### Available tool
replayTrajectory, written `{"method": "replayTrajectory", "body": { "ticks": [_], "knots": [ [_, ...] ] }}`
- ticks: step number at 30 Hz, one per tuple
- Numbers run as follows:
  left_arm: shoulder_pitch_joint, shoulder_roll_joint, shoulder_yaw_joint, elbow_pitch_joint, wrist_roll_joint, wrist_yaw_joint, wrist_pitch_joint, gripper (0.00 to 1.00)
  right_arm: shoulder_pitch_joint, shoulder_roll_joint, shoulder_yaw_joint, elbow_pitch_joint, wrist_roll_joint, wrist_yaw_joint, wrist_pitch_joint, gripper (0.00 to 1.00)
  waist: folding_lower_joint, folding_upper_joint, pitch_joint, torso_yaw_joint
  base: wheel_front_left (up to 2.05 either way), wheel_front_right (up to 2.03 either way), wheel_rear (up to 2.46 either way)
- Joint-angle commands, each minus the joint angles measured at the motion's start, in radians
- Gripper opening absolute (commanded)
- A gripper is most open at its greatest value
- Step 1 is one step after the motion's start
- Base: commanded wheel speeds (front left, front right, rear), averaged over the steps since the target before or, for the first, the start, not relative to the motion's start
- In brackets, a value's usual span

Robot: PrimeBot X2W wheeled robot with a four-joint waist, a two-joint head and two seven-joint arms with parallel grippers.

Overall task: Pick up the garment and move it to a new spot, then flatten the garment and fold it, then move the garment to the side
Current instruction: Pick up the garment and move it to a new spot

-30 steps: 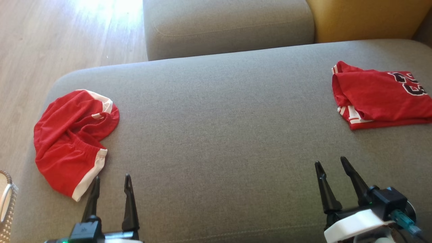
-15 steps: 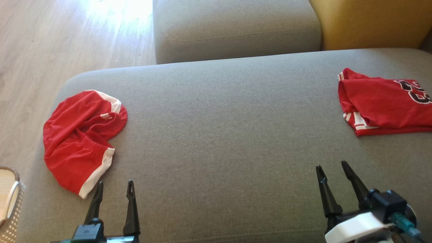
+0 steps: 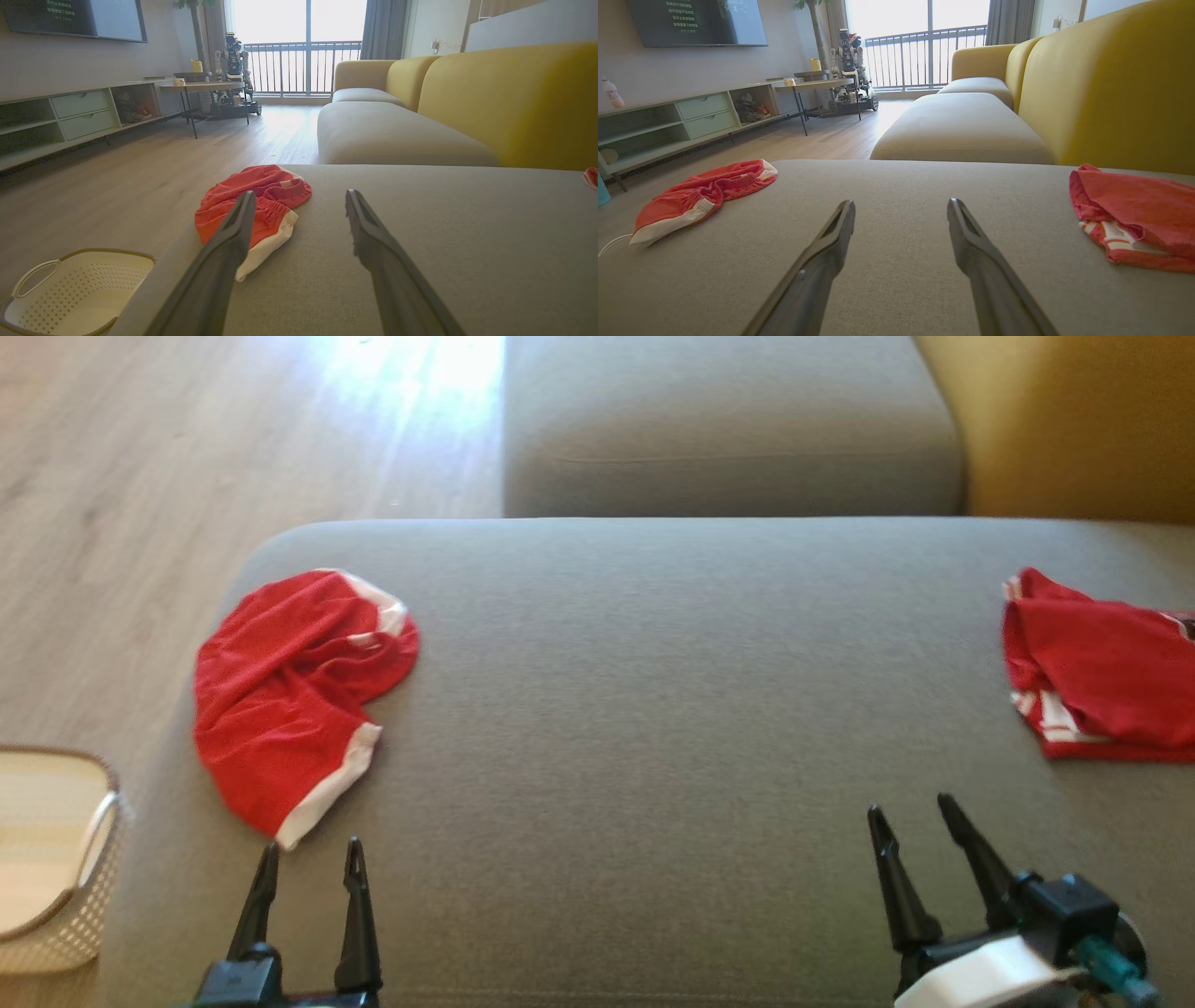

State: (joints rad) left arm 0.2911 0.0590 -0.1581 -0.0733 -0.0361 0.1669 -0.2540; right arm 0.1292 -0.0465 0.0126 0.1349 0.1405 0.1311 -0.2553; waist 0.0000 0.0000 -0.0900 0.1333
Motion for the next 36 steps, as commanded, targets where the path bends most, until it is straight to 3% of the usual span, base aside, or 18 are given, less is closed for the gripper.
{"method": "replayTrajectory", "body": {
  "ticks": [1, 11, 26, 32, 34, 36],
  "knots": [
    [-0.021, -0.008, 0.036, -0.040, 0.006, 0.004, -0.008, 1.00, -0.012, -0.004, 0.032, -0.034, -0.001, 0.000, -0.006, 1.00, 0.0000, 0.0000, -0.011, 0.048, 0.00, 0.00, 0.00],
    [0.009, 0.004, 0.054, -0.060, 0.018, -0.012, -0.008, 1.00, 0.023, -0.004, 0.064, -0.025, 0.048, 0.000, -0.006, 1.00, 0.0000, 0.0000, -0.029, 0.262, 0.00, 0.00, 0.00],
    [0.005, -0.004, 0.095, -0.134, -0.008, 0.013, -0.008, 1.00, -0.028, -0.004, 0.105, -0.005, 0.017, 0.000, -0.006, 1.00, 0.0000, 0.0000, 0.048, 0.342, 0.00, 0.00, 0.00],
    [-0.199, 0.036, 0.148, -0.165, -0.042, -0.058, -0.008, 1.00, -0.047, -0.004, 0.093, -0.011, -0.031, 0.000, -0.006, 1.00, 0.0000, 0.0000, 0.124, 0.340, 0.00, 0.00, 0.00],
    [-0.300, 0.055, 0.180, -0.104, -0.109, -0.109, -0.008, 1.00, -0.053, -0.004, 0.082, -0.017, -0.052, 0.000, -0.006, 1.00, 0.0000, 0.0000, 0.152, 0.334, 0.00, 0.00, 0.00],
    [-0.469, 0.125, 0.210, 0.012, -0.173, -0.188, 0.010, 1.00, -0.089, -0.004, 0.075, -0.029, -0.095, 0.000, -0.006, 1.00, 0.0000, 0.0000, 0.222, 0.289, 0.00, 0.00, 0.00]
  ]
}}
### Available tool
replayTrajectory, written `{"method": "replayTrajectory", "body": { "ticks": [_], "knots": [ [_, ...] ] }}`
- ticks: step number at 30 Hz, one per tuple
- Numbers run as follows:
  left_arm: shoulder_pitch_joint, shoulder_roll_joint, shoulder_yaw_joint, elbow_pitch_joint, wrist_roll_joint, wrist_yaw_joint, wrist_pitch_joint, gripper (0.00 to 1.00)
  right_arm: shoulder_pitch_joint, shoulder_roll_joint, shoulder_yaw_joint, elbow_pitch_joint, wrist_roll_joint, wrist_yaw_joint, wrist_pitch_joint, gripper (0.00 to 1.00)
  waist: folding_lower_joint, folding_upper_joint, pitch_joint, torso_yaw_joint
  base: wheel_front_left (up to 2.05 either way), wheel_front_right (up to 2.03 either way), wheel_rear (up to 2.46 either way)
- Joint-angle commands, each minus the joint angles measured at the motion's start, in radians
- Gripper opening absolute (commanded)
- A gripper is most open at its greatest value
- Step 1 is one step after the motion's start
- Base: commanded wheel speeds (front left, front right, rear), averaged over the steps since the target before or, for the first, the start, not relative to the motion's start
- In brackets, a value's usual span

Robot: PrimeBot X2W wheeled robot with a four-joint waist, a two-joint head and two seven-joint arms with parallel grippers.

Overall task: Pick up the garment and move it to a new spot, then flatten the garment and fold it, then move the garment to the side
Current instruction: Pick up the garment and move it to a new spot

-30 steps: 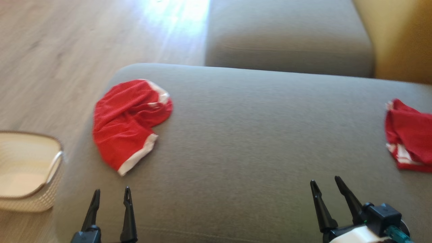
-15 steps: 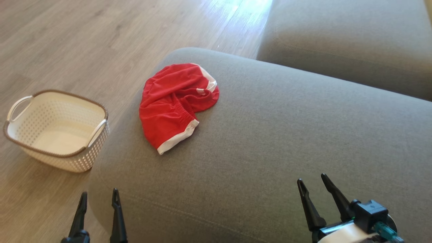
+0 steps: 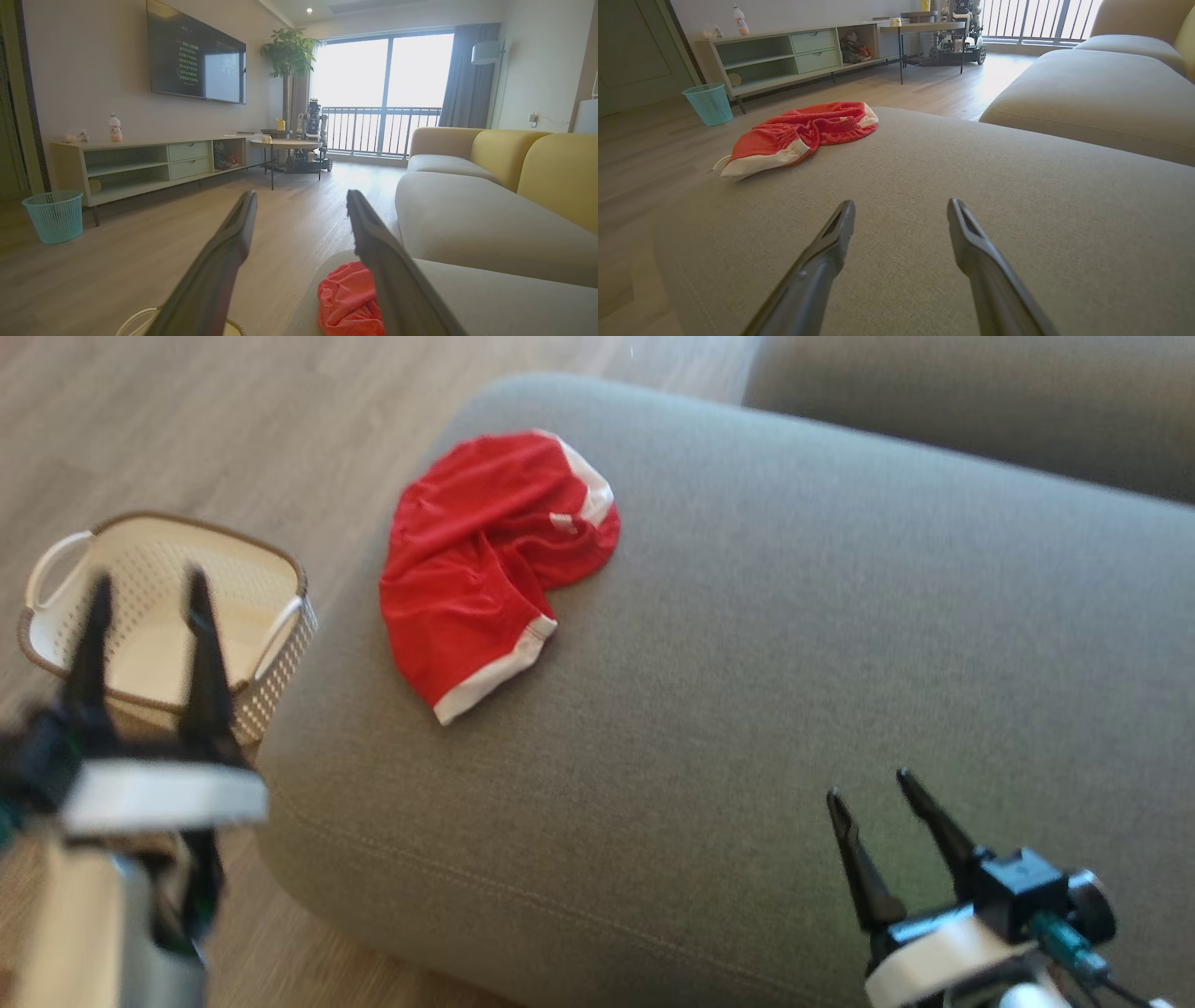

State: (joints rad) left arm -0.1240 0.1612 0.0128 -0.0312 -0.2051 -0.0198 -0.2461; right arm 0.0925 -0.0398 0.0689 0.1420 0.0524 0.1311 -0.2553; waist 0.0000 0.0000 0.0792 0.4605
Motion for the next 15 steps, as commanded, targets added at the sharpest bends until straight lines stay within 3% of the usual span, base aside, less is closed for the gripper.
{"method": "replayTrajectory", "body": {
  "ticks": [1, 7, 11, 15],
  "knots": [
    [-0.112, 0.044, 0.038, 0.009, -0.024, -0.028, 0.028, 1.00, -0.067, -0.010, 0.014, -0.041, -0.021, 0.000, -0.006, 1.00, 0.0000, 0.0000, 0.077, -0.051, 0.00, 0.00, 0.00],
    [-0.442, 0.163, -0.001, 0.268, -0.120, -0.098, 0.207, 1.00, -0.146, -0.010, -0.017, -0.047, -0.081, 0.000, -0.006, 1.00, 0.0000, 0.0000, 0.206, -0.132, 0.00, 0.00, 0.00],
    [-0.631, 0.183, -0.055, 0.447, -0.233, -0.109, 0.351, 1.00, -0.194, -0.012, -0.035, -0.058, -0.111, 0.000, -0.006, 1.00, 0.0000, 0.0000, 0.286, -0.162, 0.00, 0.00, 0.00],
    [-0.760, 0.193, -0.181, 0.581, -0.320, -0.110, 0.481, 1.00, -0.227, -0.020, -0.037, -0.074, -0.124, 0.000, -0.006, 1.00, 0.0000, 0.0000, 0.349, -0.183, 0.00, 0.00, 0.00]
  ]
}}
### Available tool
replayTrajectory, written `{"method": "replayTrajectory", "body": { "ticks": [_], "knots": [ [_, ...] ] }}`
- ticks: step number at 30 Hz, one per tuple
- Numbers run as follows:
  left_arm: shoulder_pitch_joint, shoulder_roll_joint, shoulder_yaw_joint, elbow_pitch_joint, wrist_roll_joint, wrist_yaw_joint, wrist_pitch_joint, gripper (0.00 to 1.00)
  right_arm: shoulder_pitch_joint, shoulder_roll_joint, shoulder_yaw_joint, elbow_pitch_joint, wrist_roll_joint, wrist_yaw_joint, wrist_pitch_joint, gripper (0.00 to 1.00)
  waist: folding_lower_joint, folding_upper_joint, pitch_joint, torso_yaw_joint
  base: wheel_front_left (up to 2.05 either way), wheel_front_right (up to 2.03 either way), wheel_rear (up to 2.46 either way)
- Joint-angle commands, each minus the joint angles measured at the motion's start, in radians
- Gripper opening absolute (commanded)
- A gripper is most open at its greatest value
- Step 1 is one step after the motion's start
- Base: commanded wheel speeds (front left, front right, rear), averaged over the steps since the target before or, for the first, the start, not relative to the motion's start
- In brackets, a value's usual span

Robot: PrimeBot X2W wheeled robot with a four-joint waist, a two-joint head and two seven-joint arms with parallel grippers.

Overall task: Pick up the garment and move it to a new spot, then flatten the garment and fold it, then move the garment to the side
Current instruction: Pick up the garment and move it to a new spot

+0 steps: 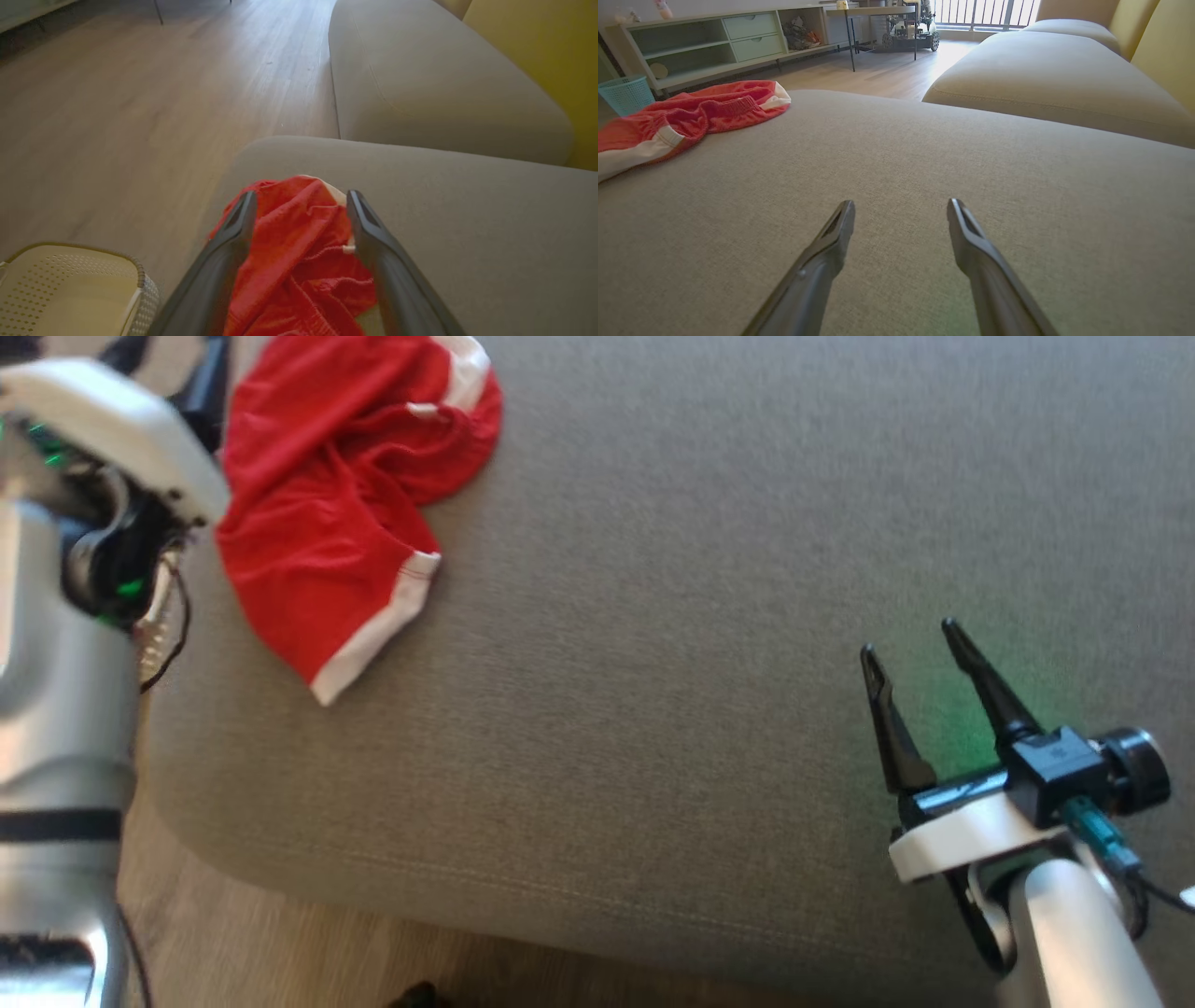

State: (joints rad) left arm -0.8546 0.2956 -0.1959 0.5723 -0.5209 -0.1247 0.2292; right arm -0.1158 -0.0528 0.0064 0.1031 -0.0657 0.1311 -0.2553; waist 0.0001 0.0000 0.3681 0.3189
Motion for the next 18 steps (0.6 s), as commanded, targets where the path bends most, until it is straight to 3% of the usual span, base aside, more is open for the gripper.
{"method": "replayTrajectory", "body": {
  "ticks": [1, 7, 18],
  "knots": [
    [-0.050, 0.066, -0.008, 0.010, -0.017, -0.005, 0.035, 1.00, -0.026, -0.009, 0.027, -0.037, -0.009, 0.000, -0.006, 1.00, -0.0001, 0.0000, 0.075, -0.049, 0.00, 0.00, 0.00],
    [-0.119, 0.097, -0.133, 0.200, -0.102, -0.006, 0.161, 1.00, -0.071, -0.010, 0.019, -0.047, -0.024, 0.000, -0.006, 1.00, -0.0001, 0.0000, 0.129, -0.097, 0.00, 0.00, 0.00],
    [-0.153, 0.117, -0.239, 0.337, -0.214, -0.006, 0.183, 1.00, -0.088, -0.010, 0.010, -0.068, -0.028, 0.000, -0.006, 1.00, -0.0001, 0.0000, 0.183, -0.139, 0.00, 0.00, 0.00]
  ]
}}
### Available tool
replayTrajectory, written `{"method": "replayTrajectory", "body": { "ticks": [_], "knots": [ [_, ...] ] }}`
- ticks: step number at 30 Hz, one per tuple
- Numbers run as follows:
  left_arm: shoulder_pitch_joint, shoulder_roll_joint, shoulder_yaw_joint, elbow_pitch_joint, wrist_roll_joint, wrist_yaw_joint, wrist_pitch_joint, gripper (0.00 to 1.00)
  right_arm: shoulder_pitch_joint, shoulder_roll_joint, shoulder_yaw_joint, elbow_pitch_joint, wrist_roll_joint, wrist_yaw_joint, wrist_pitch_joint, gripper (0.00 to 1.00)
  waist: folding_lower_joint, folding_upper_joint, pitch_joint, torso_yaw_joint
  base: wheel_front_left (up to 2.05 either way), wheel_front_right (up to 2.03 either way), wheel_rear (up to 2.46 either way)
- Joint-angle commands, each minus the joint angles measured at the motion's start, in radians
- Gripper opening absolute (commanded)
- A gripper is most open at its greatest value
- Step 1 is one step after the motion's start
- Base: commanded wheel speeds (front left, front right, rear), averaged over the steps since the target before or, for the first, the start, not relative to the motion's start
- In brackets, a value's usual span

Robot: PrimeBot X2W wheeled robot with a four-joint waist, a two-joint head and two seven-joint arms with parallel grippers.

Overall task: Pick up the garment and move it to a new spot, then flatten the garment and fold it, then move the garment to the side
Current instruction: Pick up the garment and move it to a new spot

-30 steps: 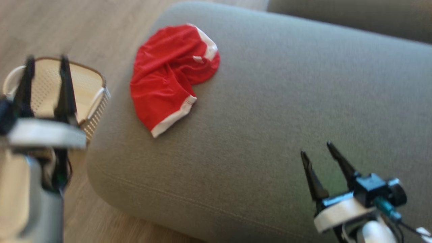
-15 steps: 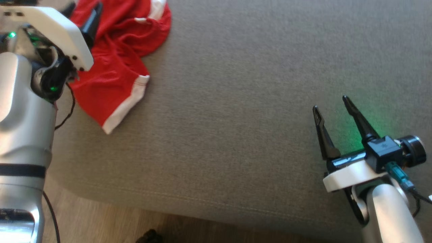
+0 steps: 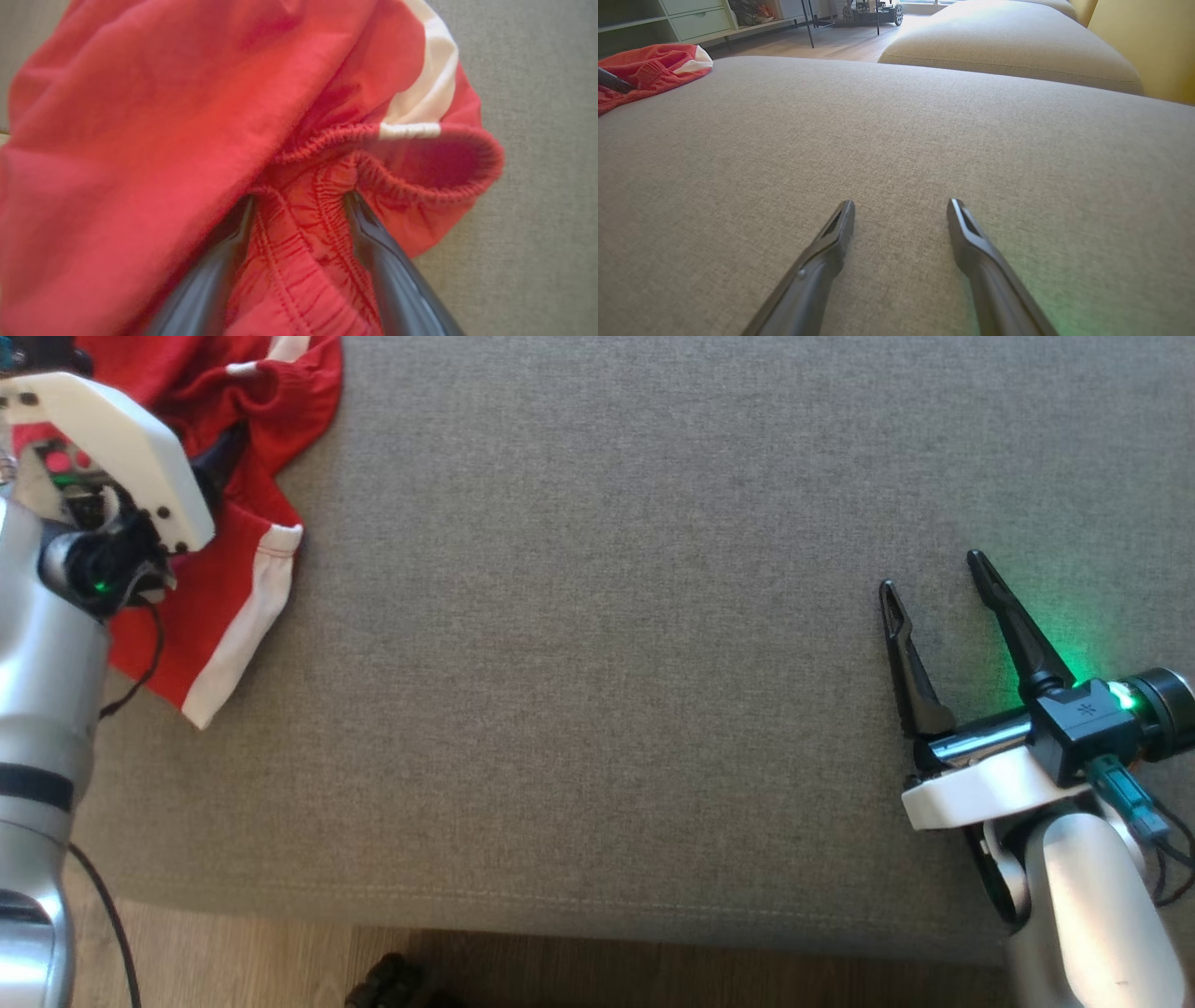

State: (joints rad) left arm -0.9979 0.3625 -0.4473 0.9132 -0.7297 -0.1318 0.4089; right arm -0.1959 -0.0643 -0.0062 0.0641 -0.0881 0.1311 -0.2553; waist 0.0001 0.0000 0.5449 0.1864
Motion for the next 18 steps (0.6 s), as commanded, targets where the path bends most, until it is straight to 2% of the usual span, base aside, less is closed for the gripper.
{"method": "replayTrajectory", "body": {
  "ticks": [1, 2, 3, 4, 7, 13, 18],
  "knots": [
    [-0.011, 0.051, 0.002, 0.003, -0.015, 0.001, 0.006, 1.00, -0.010, 0.002, 0.023, -0.029, -0.006, 0.000, -0.006, 1.00, -0.0001, 0.0000, 0.009, -0.008, 0.00, 0.00, 0.00],
    [-0.012, 0.052, -0.009, 0.007, -0.026, 0.001, 0.008, 1.00, -0.013, 0.002, 0.024, -0.029, -0.006, 0.000, -0.006, 1.00, -0.0001, 0.0000, 0.012, -0.010, 0.00, 0.00, 0.00],
    [-0.014, 0.056, -0.021, 0.006, -0.032, 0.001, 0.000, 0.23, -0.016, 0.003, 0.025, -0.028, -0.005, 0.000, -0.006, 1.00, -0.0001, 0.0000, 0.013, -0.011, 0.00, 0.00, 0.00],
    [-0.016, 0.062, -0.033, 0.004, -0.034, 0.001, -0.017, 0.00, -0.019, 0.003, 0.027, -0.026, -0.004, 0.000, -0.006, 1.00, -0.0001, 0.0000, 0.013, -0.013, 0.00, 0.00, 0.00],
    [-0.023, 0.087, -0.072, -0.020, -0.041, 0.001, -0.096, 0.00, -0.027, 0.006, 0.034, -0.021, 0.001, 0.000, -0.006, 1.00, -0.0001, 0.0000, 0.003, -0.021, 0.00, 0.00, 0.00],
    [-0.065, 0.151, -0.149, -0.080, 0.007, 0.001, -0.389, 0.00, -0.040, 0.010, 0.040, -0.009, 0.020, 0.000, -0.006, 1.00, -0.0001, 0.0000, -0.048, -0.037, 0.00, 0.00, 0.00],
    [-0.087, 0.182, -0.242, -0.144, 0.048, 0.001, -0.554, 0.00, -0.045, 0.013, 0.049, 0.000, 0.039, 0.000, -0.006, 1.00, -0.0001, 0.0000, -0.117, -0.064, 0.00, 0.00, 0.00]
  ]
}}
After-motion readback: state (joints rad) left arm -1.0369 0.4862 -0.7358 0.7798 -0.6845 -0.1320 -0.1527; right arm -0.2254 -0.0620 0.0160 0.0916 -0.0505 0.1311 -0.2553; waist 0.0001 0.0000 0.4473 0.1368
